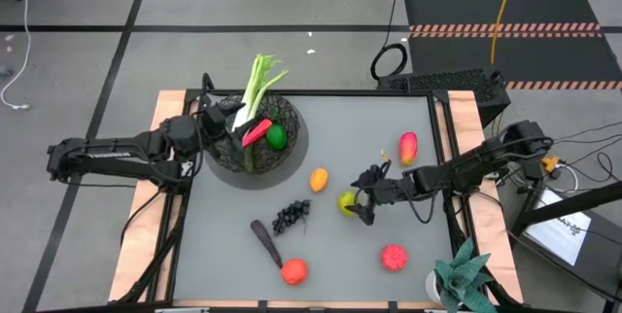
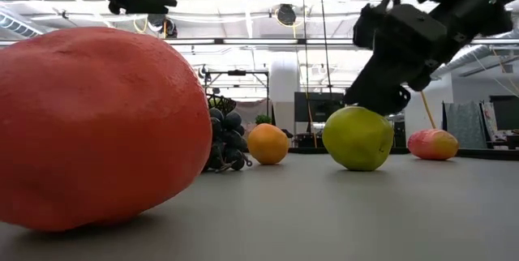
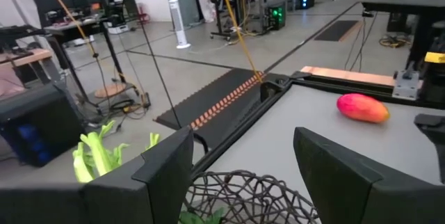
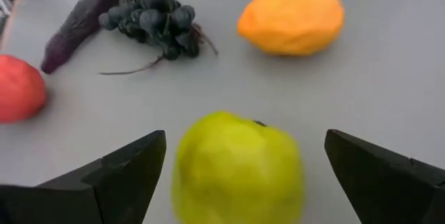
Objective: Build produce basket
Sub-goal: Put the green apple into the wire basket
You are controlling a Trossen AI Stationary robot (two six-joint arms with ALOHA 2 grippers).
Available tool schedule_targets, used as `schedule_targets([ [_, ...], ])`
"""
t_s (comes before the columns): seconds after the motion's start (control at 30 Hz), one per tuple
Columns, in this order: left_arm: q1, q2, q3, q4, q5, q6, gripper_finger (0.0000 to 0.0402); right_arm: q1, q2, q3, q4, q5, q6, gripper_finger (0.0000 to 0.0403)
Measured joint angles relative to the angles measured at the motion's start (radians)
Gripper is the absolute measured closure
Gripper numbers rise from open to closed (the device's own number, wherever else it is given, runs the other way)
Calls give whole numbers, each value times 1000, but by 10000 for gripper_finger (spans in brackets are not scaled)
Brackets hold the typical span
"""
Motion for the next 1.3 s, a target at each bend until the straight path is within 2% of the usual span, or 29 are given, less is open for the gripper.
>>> schedule_targets([
  [0.1,8,7,0,-2,0,0,153,-21,28,0,-2,-55,48,14],
  [0.3,7,48,1,45,1,4,153,-43,75,0,-1,-72,39,18],
  [0.57,7,80,1,72,2,20,153,-56,74,0,4,-114,-12,84],
  [0.67,7,80,1,71,3,14,153,-56,68,0,24,-115,-69,89],
  [0.8,-2,80,1,47,5,-18,153,-57,18,-1,90,-103,-224,75],
  [1.0,-36,79,1,-43,13,-107,153,-58,-66,-1,206,-6,-471,75],
  [1.13,-68,79,1,-110,31,-164,153,-58,-85,-1,305,49,-695,76],
  [1.3,-124,79,0,-181,82,-258,153,-57,-85,0,426,51,-1013,76],
])
